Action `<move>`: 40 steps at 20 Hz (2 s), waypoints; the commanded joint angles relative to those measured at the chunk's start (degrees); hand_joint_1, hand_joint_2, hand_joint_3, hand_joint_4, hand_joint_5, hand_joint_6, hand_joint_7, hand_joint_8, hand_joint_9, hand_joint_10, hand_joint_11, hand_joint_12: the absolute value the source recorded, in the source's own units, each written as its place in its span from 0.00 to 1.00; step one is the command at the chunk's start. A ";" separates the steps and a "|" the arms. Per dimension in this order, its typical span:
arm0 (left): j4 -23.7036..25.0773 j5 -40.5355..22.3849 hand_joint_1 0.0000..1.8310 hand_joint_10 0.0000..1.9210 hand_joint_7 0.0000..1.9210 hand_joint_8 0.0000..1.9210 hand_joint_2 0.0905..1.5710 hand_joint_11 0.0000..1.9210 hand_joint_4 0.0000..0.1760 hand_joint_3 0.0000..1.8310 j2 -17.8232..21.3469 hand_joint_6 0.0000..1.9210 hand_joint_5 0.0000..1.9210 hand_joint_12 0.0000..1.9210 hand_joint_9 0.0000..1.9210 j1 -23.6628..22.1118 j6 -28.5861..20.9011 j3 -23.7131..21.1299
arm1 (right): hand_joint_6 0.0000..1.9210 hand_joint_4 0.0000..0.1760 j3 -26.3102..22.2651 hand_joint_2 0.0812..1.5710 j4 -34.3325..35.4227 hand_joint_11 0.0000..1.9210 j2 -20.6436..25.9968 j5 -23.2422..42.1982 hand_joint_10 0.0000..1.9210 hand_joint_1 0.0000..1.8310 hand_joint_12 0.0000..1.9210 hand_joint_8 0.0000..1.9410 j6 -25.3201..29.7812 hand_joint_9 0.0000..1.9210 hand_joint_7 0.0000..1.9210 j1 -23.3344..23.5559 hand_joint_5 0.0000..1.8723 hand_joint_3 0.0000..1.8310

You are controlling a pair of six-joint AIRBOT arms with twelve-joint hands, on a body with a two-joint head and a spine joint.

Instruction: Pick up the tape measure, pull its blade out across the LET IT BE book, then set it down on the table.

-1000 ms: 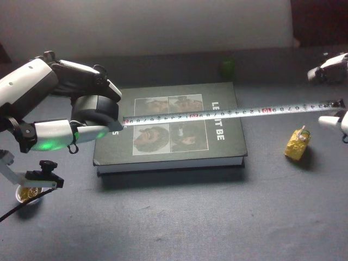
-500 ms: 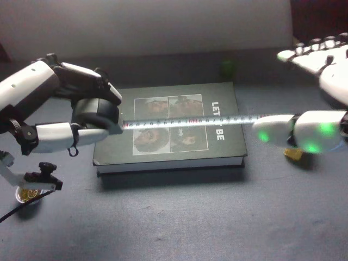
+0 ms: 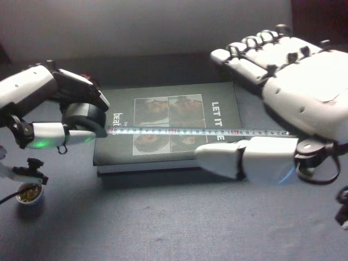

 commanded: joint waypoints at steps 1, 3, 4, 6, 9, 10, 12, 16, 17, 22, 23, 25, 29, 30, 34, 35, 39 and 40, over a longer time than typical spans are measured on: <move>-0.90 -7.44 0.76 0.61 0.55 0.48 0.67 0.45 0.00 0.00 -0.21 0.39 0.53 0.52 0.49 -0.93 -1.23 0.80 | 0.00 0.00 -0.53 0.59 -5.27 0.00 -0.53 3.17 0.00 0.00 0.00 0.00 1.41 0.00 0.00 0.39 0.00 0.00; -2.25 -7.53 0.76 0.60 0.54 0.48 0.67 0.47 0.00 0.00 -0.30 0.38 0.54 0.53 0.49 -1.07 -1.24 1.81 | 0.00 0.00 -0.70 0.61 -8.98 0.00 -2.61 5.21 0.00 0.00 0.00 0.00 3.29 0.00 0.00 -0.44 0.00 0.00; -2.92 -7.80 0.76 0.61 0.54 0.48 0.67 0.47 0.00 0.00 -0.25 0.38 0.54 0.53 0.49 -1.25 -1.24 1.86 | 0.00 0.00 -0.74 0.62 -9.75 0.00 -3.43 6.33 0.00 0.00 0.00 0.00 3.30 0.00 0.00 -1.01 0.00 0.00; -3.40 -7.98 0.76 0.61 0.54 0.48 0.67 0.47 0.00 0.00 -0.04 0.37 0.54 0.53 0.49 -1.76 -1.25 1.37 | 0.00 0.00 -0.89 0.62 -10.28 0.00 -3.94 7.22 0.00 0.00 0.00 0.00 3.29 0.00 0.00 -2.53 0.00 0.00; -3.36 -8.11 0.76 0.61 0.54 0.47 0.67 0.47 0.00 0.00 0.28 0.38 0.54 0.53 0.49 -1.81 -1.25 0.29 | 0.00 0.00 -0.95 0.62 -10.29 0.00 -3.55 7.29 0.00 0.00 0.00 0.00 3.30 0.00 0.00 -3.43 0.00 0.00; -3.37 -8.11 0.76 0.61 0.55 0.47 0.67 0.47 0.00 0.00 0.37 0.39 0.54 0.52 0.49 -1.80 -1.25 0.21 | 0.00 0.00 -0.95 0.63 -10.29 0.00 -3.45 7.44 0.00 0.00 0.00 0.00 3.28 0.00 0.00 -3.51 0.00 0.00; -3.44 -8.06 0.76 0.61 0.54 0.47 0.67 0.47 0.00 0.00 0.34 0.38 0.54 0.52 0.50 -1.64 -1.25 0.70 | 0.00 0.00 -0.95 0.63 -10.40 0.00 -3.45 7.40 0.00 0.00 0.00 0.00 3.25 0.00 0.00 -3.53 0.00 0.00; -4.67 -7.21 0.76 0.59 0.55 0.46 0.67 0.48 0.00 0.00 -0.15 0.37 0.55 0.50 0.51 -0.69 -1.25 1.97 | 0.00 0.00 -0.96 0.63 -10.74 0.00 -3.51 7.01 0.00 0.00 0.00 0.00 3.42 0.00 0.00 -4.11 0.00 0.00; -4.69 -6.76 0.76 0.60 0.56 0.45 0.67 0.47 0.00 0.00 -0.23 0.37 0.55 0.51 0.50 -0.51 -1.25 2.14 | 0.00 0.00 -0.95 0.63 -10.86 0.00 -3.51 7.02 0.00 0.00 0.00 0.00 3.59 0.00 0.00 -4.12 0.00 0.00; -4.45 -6.17 0.76 0.61 0.56 0.45 0.67 0.47 0.00 0.00 -1.04 0.37 0.55 0.52 0.49 1.25 -2.10 3.99 | 0.00 0.00 -0.95 0.63 -11.61 0.00 -3.81 7.09 0.00 0.00 0.00 0.00 3.96 0.00 0.00 -4.33 0.00 0.00; -4.33 -6.17 0.76 0.60 0.56 0.45 0.67 0.47 0.00 0.00 -1.15 0.37 0.55 0.52 0.49 1.52 -2.40 4.52 | 0.00 0.00 -0.96 0.63 -11.94 0.01 -3.84 7.12 0.00 0.00 0.00 0.00 4.32 0.00 0.00 -4.48 0.00 0.00; -4.27 -6.20 0.76 0.61 0.55 0.46 0.67 0.45 0.00 0.00 -1.51 0.40 0.53 0.53 0.48 1.97 -3.07 6.00 | 0.00 0.00 -1.23 0.63 -13.37 0.01 -3.36 7.22 0.00 0.00 0.01 0.00 4.62 0.00 0.00 -4.56 0.00 0.00; -3.27 -6.73 0.75 0.64 0.55 0.43 0.68 0.43 0.00 0.00 -2.17 0.44 0.52 0.54 0.47 2.47 -5.05 7.90 | 0.00 0.00 -1.38 0.63 -13.77 0.01 -2.24 7.35 0.00 0.00 0.01 0.00 5.04 0.00 0.00 -5.04 0.00 0.00; -3.20 -6.84 0.75 0.65 0.55 0.42 0.68 0.43 0.00 0.00 -2.25 0.45 0.52 0.54 0.47 2.82 -5.62 8.23 | 0.00 0.00 -1.39 0.63 -13.76 0.01 -1.99 7.18 0.00 0.00 0.01 0.00 5.21 0.00 0.00 -5.19 0.00 0.00; -2.94 -8.06 0.75 0.61 0.54 0.43 0.67 0.44 0.00 0.00 -2.69 0.44 0.53 0.53 0.50 4.66 -7.27 9.40 | 0.00 0.00 -1.54 0.64 -14.14 0.00 0.02 3.89 0.00 0.00 0.00 0.00 6.47 0.00 0.00 -5.10 0.00 0.00; -2.57 -8.06 0.76 0.61 0.54 0.44 0.67 0.45 0.00 0.00 -3.10 0.42 0.53 0.52 0.51 5.24 -8.30 10.19 | 0.00 0.00 -1.58 0.64 -14.41 0.00 0.53 3.55 0.00 0.00 0.01 0.00 7.34 0.00 0.00 -5.65 0.00 0.00; -2.61 -8.42 0.76 0.61 0.54 0.46 0.67 0.45 0.00 0.00 -3.64 0.41 0.53 0.52 0.49 6.10 -9.71 11.73 | 0.00 0.00 -1.60 0.64 -14.70 0.01 0.75 3.67 0.00 0.00 0.01 0.00 7.79 0.00 0.00 -5.81 0.00 0.00; -2.49 -8.47 0.76 0.61 0.54 0.46 0.67 0.45 0.00 0.00 -3.83 0.41 0.53 0.52 0.49 6.43 -9.96 12.25 | 0.00 0.00 -1.60 0.64 -14.86 0.01 0.75 3.77 0.00 0.00 0.01 0.00 7.90 0.00 0.00 -5.83 0.00 0.00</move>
